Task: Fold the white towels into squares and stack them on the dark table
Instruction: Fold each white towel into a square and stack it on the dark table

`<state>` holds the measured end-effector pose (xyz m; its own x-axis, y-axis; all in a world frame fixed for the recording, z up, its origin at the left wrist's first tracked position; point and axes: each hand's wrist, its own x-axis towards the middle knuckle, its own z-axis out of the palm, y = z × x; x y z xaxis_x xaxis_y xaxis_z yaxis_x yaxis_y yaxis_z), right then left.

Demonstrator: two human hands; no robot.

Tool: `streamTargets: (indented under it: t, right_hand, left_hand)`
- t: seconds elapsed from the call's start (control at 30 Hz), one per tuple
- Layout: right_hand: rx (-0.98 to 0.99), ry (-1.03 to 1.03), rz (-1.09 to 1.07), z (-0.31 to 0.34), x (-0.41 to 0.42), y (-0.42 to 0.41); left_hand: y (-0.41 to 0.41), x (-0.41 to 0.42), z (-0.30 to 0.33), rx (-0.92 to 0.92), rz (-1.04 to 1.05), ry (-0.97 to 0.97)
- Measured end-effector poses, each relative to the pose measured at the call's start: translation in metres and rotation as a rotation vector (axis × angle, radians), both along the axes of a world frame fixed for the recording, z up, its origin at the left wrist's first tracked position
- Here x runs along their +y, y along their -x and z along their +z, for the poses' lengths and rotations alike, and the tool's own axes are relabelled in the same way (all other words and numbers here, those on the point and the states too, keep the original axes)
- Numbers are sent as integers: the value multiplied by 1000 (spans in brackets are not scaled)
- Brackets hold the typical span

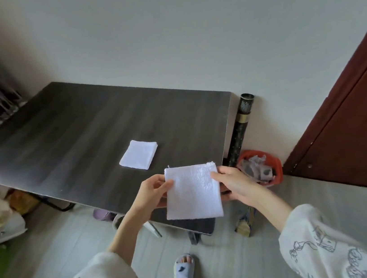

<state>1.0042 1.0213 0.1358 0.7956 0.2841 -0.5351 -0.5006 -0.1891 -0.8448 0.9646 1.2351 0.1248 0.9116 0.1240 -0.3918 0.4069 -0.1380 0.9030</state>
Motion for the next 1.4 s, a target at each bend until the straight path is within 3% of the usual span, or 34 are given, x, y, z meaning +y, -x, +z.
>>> streamTargets:
  t: [0.33,0.8,1.1,1.23,1.4]
  right_hand:
    - [178,148,-339,-64,80,-118]
    - [316,231,-512,-125,96,-189]
    - [319,230,-624,-113,69,-159]
    - [321,117,-739,-95,39,-119]
    - [277,-35,-953,-69,-14,-32]
  left_hand:
    - [-170,62,-70,177,-139,-13]
    - [-254,69,-142,302,-340,-77]
    - [-241,62,-117,216,-324,-387]
    - [-209,38,-98,95,-338,-370]
    - [-161,-30,-77,39,-582,-334]
